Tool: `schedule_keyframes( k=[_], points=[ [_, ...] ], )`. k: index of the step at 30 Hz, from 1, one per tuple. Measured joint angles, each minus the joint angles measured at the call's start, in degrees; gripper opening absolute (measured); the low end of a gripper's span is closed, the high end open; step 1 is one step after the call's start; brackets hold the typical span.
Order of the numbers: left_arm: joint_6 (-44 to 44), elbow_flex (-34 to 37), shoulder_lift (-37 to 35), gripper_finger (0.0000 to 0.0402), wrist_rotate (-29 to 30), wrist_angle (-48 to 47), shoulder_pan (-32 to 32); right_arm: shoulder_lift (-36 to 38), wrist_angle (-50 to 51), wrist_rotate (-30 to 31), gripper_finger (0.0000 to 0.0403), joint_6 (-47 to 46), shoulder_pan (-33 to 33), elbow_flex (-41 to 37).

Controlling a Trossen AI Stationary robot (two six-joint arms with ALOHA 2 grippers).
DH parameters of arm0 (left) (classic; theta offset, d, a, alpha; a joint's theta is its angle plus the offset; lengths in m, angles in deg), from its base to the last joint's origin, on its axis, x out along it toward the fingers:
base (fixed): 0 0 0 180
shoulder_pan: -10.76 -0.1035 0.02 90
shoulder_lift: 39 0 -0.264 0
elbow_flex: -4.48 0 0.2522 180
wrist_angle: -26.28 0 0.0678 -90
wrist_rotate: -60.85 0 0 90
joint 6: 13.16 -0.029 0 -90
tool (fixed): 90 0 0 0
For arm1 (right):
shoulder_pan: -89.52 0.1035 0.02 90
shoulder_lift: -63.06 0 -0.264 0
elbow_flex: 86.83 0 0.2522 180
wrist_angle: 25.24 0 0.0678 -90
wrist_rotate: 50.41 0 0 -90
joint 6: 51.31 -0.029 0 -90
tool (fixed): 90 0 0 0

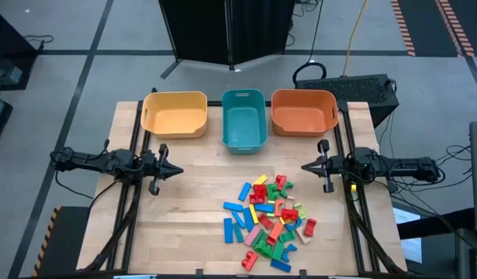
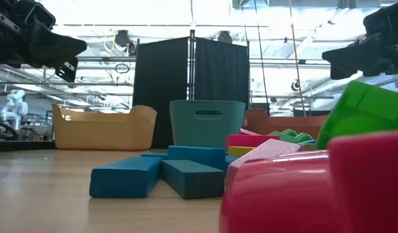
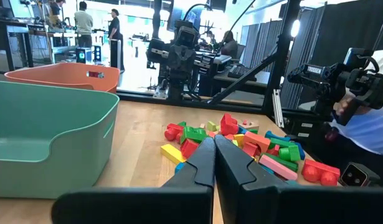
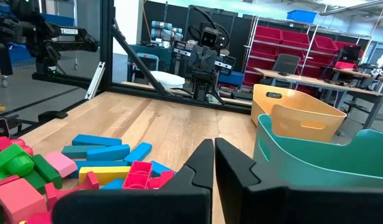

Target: Sort blocks by size

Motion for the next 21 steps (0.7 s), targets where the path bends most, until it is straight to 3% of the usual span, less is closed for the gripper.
schedule_keyframes(
  k=[7,21],
  points=[
    [0.0,0.0,0.0,0.0001,0.0,0.0,0.0,0.0,-1.3,0.0,0.0,-0.3,0.0,0.0],
    [-0.4,0.0,0.0,0.0001,0.9,0.9,0.0,0.0,-4.8,0.0,0.0,-11.5,0.0,0.0]
  ],
)
